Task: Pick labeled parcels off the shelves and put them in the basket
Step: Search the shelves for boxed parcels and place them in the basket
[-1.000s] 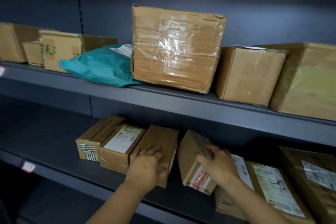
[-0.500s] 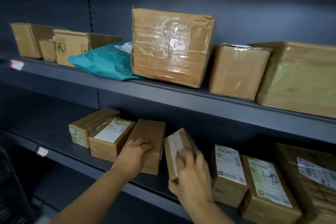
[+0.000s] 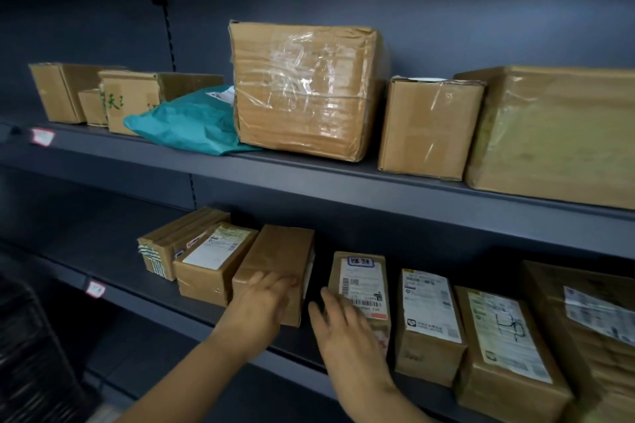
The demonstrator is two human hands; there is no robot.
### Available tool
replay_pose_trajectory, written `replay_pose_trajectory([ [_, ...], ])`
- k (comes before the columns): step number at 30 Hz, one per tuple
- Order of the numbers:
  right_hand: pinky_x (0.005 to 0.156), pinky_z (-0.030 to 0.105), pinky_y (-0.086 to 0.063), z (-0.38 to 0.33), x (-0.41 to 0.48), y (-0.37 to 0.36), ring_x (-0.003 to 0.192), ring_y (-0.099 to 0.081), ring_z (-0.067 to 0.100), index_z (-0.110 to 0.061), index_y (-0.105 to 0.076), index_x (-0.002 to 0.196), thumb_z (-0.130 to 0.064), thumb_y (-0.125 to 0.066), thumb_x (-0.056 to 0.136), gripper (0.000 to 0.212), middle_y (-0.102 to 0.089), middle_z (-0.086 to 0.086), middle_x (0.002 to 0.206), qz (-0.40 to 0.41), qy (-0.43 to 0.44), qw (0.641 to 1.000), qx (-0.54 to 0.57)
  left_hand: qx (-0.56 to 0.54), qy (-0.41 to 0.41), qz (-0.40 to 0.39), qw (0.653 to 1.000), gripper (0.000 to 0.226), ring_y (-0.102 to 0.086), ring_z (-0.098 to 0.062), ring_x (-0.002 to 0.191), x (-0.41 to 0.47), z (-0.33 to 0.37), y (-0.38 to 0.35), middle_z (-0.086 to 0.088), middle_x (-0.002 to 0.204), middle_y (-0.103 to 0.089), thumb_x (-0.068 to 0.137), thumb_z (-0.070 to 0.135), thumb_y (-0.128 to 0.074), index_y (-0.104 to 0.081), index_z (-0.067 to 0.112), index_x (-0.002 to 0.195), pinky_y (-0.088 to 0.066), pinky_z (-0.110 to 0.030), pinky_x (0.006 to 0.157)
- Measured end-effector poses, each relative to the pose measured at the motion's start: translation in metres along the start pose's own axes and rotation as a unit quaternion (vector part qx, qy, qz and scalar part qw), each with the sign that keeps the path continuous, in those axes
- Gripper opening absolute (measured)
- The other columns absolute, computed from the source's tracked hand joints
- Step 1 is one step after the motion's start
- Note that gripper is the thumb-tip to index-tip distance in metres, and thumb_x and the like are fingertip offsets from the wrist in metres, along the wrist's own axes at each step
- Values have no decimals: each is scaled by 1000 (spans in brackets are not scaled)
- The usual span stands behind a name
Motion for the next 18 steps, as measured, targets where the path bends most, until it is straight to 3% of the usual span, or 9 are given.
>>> replay_pose_trajectory([
  [2, 81, 41, -57, 17, -5, 12, 96, -68, 26, -14, -73, 102, -24, -93, 22, 83, -70, 8, 105, 12, -22, 999, 25, -44, -17, -7, 999, 35, -58, -15, 101, 2, 19, 6, 4, 114, -66, 88, 31, -51, -64, 18, 118, -43, -19, 88],
  [5, 103, 47, -39, 55, -13, 34, 123, -51, 26, -19, -55, 130, -50, -85, 52, 89, -55, 3, 132, -22, -83, 996, 17, -99, 7, -84, 992, 67, -43, -11, 123, 10, 42, 7, 6, 137, -50, 85, 63, -33, -49, 23, 136, -27, -15, 102],
  [7, 114, 45, -19, 84, -16, 35, 140, -24, 23, -28, -29, 145, -57, -67, 74, 86, -29, -3, 151, -70, -107, 991, 28, -105, 13, -130, 986, 66, -31, -8, 131, 13, 55, 1, 11, 147, -36, 85, 61, -41, -38, 28, 142, -19, -14, 105],
  [10, 116, 43, -15, 105, -21, 28, 142, -16, 19, -37, -23, 146, -61, -56, 81, 77, -22, -8, 154, -145, -106, 982, 55, -155, 75, -181, 968, 56, -33, -7, 133, 16, 69, -9, 9, 149, -32, 92, 44, -53, -35, 31, 143, -25, -18, 109],
  [11, 115, 45, -14, 105, -24, 24, 143, -15, 19, -39, -23, 146, -62, -53, 83, 74, -22, -9, 155, -164, -102, 979, 62, -202, 125, -192, 952, 51, -42, -6, 127, 17, 72, -13, 7, 145, -39, 93, 43, -52, -38, 30, 141, -33, -17, 106],
  [14, 115, 48, -12, 104, -29, 15, 144, -9, 21, -37, -20, 148, -63, -48, 86, 73, -20, -11, 155, -190, -101, 974, 75, -332, 300, -184, 875, 32, -60, -4, 94, 14, 73, -26, 6, 115, -60, 96, 43, -45, -38, 30, 125, -49, -10, 76],
  [16, 115, 50, -11, 105, -29, 13, 145, -7, 21, -36, -20, 148, -61, -49, 86, 74, -20, -11, 155, -192, -104, 972, 85, -386, 404, -175, 810, 44, -65, -13, 93, 8, 68, -42, -2, 111, -65, 94, 43, -50, -44, 12, 125, -54, -23, 79],
  [18, 115, 50, -10, 106, -29, 13, 145, -7, 21, -36, -20, 148, -59, -51, 86, 74, -21, -12, 155, -196, -98, 971, 97, -461, 476, -162, 731, 50, -67, -20, 92, 0, 68, -54, -8, 109, -66, 90, 38, -60, -42, 7, 125, -56, -33, 77],
])
Point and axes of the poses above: each hand's wrist, its own x-axis towards the middle knuckle, its own y-axis out of the back of the hand, z = x × y, the point moved 6 cm from there along x, towards the middle knuckle
